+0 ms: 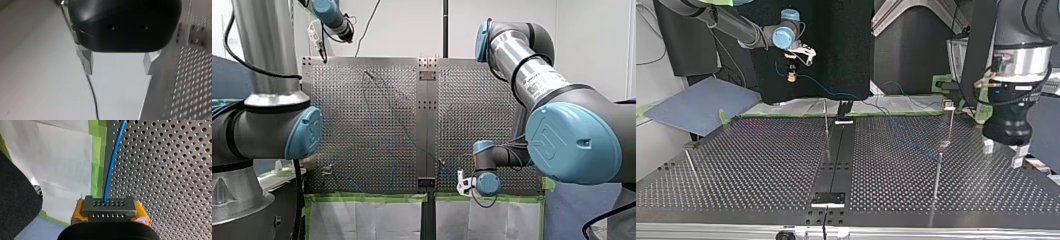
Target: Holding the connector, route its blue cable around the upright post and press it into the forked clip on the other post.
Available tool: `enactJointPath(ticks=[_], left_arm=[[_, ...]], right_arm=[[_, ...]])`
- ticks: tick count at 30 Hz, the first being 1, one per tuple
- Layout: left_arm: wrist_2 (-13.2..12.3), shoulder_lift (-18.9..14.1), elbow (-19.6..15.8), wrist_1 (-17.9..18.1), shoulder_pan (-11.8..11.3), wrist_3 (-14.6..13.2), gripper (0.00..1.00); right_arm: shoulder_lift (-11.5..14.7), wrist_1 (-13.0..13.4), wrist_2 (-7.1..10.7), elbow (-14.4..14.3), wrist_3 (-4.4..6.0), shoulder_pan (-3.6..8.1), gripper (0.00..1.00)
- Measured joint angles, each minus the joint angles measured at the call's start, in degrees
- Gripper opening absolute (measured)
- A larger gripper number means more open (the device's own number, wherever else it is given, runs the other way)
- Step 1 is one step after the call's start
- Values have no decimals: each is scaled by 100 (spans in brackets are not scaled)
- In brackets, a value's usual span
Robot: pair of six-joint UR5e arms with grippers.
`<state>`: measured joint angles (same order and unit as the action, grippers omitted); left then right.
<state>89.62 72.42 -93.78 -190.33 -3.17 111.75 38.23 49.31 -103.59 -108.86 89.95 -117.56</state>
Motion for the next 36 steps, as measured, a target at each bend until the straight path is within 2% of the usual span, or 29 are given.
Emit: enactJointPath(ticks=[4, 8, 12, 22, 36], left_arm=[[-205, -195, -168, -211, 114, -209, 100], [-256, -200, -234, -374, 209, -373, 100], [-229, -99, -249, -547, 298, -546, 100], [34, 242, -252, -983, 449, -975, 100], [20, 217, -254, -920, 468, -927, 100]], right_arm=[[0, 0, 18, 1, 0, 0, 0], [0, -5, 22, 1, -1, -4, 0], [0, -10, 22, 2, -1, -14, 0], [2, -24, 22, 6, -2, -35, 0], [2, -22, 22, 9, 2, -42, 0]])
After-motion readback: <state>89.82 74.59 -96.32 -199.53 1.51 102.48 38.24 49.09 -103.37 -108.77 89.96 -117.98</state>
